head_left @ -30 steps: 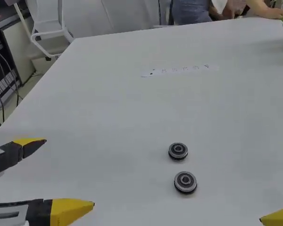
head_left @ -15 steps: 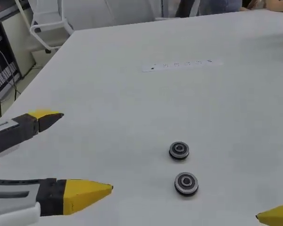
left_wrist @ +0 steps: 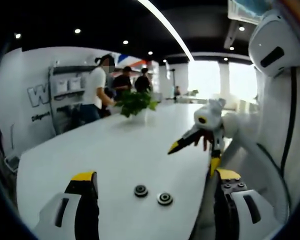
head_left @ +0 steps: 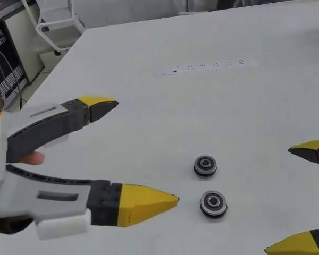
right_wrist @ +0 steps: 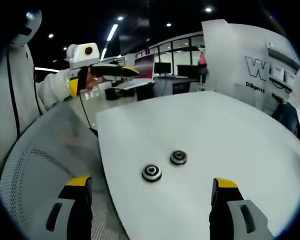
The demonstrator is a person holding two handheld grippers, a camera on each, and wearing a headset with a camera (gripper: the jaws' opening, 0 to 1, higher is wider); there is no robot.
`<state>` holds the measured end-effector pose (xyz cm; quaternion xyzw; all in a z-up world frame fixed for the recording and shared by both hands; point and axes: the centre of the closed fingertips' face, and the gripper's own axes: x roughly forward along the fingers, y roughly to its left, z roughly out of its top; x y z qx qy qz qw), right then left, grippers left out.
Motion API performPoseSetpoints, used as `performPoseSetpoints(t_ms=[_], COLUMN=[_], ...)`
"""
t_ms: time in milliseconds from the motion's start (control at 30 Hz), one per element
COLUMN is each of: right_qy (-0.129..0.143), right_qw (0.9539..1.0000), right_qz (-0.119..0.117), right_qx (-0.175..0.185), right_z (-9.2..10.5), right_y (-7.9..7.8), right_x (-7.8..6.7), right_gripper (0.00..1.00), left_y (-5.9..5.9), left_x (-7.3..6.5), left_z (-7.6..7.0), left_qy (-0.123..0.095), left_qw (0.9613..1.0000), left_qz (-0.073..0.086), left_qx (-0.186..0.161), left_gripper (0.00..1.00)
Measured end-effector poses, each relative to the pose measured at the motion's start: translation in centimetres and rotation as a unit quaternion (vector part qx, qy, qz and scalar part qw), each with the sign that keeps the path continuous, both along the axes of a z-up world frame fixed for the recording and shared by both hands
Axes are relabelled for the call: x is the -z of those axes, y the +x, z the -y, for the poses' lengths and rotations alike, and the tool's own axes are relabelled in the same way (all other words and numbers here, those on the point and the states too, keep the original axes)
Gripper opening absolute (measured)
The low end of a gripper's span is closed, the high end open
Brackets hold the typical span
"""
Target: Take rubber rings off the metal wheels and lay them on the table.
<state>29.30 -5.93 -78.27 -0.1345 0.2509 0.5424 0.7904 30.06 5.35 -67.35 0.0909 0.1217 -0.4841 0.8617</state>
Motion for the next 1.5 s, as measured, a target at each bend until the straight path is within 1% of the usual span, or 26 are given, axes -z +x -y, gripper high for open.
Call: performPoseSetpoints(t_ms=[33, 67, 100, 167, 200, 233, 300, 367, 400, 467, 600, 633, 667, 833, 867, 933, 967, 1000, 1033, 1100, 1167, 1233, 1300, 1433, 1467, 1500], right_qy=[-0.007, -0.006, -0.003, 0.013, 0.017, 0.016, 0.016, 0.026, 0.035, 0.038, 0.033, 0.035, 0.036, 0.051, 0.051, 0.049, 0.050, 0.050, 0.049, 0.050, 0.057, 0.053, 0.045, 0.044, 0.037, 0.024], right_qw=[1.0000, 0.9999, 0.9999, 0.9997, 0.9996, 0.9996, 0.9994, 0.9989, 0.9986, 0.9985, 0.9984, 0.9984, 0.9984, 0.9977, 0.9976, 0.9977, 0.9980, 0.9980, 0.9980, 0.9979, 0.9975, 0.9975, 0.9976, 0.9974, 0.9975, 0.9979], right_qz=[0.000, -0.001, -0.004, -0.005, -0.004, -0.004, -0.002, -0.013, -0.015, -0.014, -0.016, -0.015, -0.015, -0.013, -0.012, -0.012, -0.012, -0.010, -0.008, -0.008, -0.012, -0.019, -0.018, -0.016, -0.016, -0.013], right_qx=[-0.007, -0.009, -0.015, -0.021, -0.022, -0.024, -0.030, -0.037, -0.036, -0.037, -0.042, -0.042, -0.041, -0.044, -0.045, -0.044, -0.038, -0.038, -0.041, -0.041, -0.040, -0.044, -0.050, -0.055, -0.058, -0.059], right_z=[-0.1, -0.2, -0.4, -1.0, -1.3, -1.5, -1.7, -2.1, -2.3, -2.4, -2.5, -2.5, -2.6, -3.1, -3.2, -3.3, -3.4, -3.5, -3.6, -3.7, -4.0, -4.1, -4.1, -4.2, -4.2, -4.0], right_y=[0.1, 0.1, 0.1, 0.1, 0.2, 0.3, 0.5, 0.4, 0.5, 0.8, 1.1, 1.3, 1.5, 1.9, 2.0, 2.2, 2.5, 2.5, 2.5, 2.7, 2.8, 2.6, 2.5, 2.4, 2.4, 2.5], right_x=[0.3, 0.4, 0.5, 0.5, 0.6, 0.7, 1.1, 1.1, 1.0, 1.2, 1.9, 2.1, 2.1, 2.3, 2.4, 2.8, 2.9, 3.0, 3.2, 3.3, 3.4, 3.9, 4.4, 4.8, 5.3, 5.8], right_gripper=[0.90, 0.86, 0.83, 0.84, 0.85, 0.84, 0.82, 0.80, 0.80, 0.78, 0.75, 0.74, 0.74, 0.69, 0.68, 0.67, 0.67, 0.66, 0.65, 0.62, 0.62, 0.63, 0.60, 0.55, 0.54, 0.51], left_y=[0.2, 0.4, 0.7, 0.4, 0.4, 0.5, 0.7, 0.7, 0.8, 0.9, 1.3, 1.4, 1.4, 1.7, 1.9, 1.9, 2.0, 2.0, 2.0, 2.1, 2.3, 2.7, 3.0, 3.5, 3.6, 3.7], left_x=[0.1, 0.1, 0.0, 0.1, 0.3, 0.6, 1.2, 1.7, 1.8, 2.1, 2.9, 3.3, 3.6, 4.8, 5.3, 6.1, 6.3, 6.3, 6.4, 6.8, 7.4, 8.2, 8.9, 9.9, 10.1, 10.4], left_z=[0.2, 0.5, 1.2, 2.1, 2.6, 2.8, 3.3, 3.8, 4.1, 4.5, 4.9, 5.0, 5.1, 5.5, 5.6, 5.6, 5.8, 5.9, 6.0, 6.2, 6.3, 6.2, 6.0, 5.8, 5.8, 5.8], left_qy=[0.000, -0.002, -0.012, -0.014, -0.006, 0.000, 0.013, 0.018, 0.020, 0.023, 0.031, 0.039, 0.041, 0.047, 0.051, 0.057, 0.053, 0.050, 0.048, 0.050, 0.054, 0.058, 0.064, 0.062, 0.063, 0.065], left_qw=[1.0000, 1.0000, 0.9999, 0.9998, 0.9996, 0.9996, 0.9994, 0.9990, 0.9987, 0.9981, 0.9971, 0.9965, 0.9962, 0.9949, 0.9946, 0.9937, 0.9939, 0.9940, 0.9939, 0.9935, 0.9933, 0.9937, 0.9937, 0.9947, 0.9947, 0.9949], left_qz=[0.001, 0.002, 0.003, 0.008, 0.018, 0.021, 0.017, 0.010, 0.012, 0.014, 0.013, 0.014, 0.015, 0.009, 0.007, -0.011, -0.013, -0.012, -0.014, -0.015, -0.018, -0.021, -0.024, -0.030, -0.032, -0.031], left_qx=[0.001, -0.001, -0.006, 0.009, 0.019, 0.021, 0.027, 0.040, 0.046, 0.056, 0.068, 0.073, 0.076, 0.089, 0.090, 0.096, 0.096, 0.096, 0.099, 0.101, 0.100, 0.094, 0.089, 0.076, 0.074, 0.071], left_gripper=[0.96, 0.94, 0.93, 0.91, 0.89, 0.87, 0.85, 0.86, 0.86, 0.83, 0.80, 0.79, 0.79, 0.72, 0.71, 0.72, 0.72, 0.72, 0.71, 0.69, 0.68, 0.68, 0.67, 0.68, 0.68, 0.66])
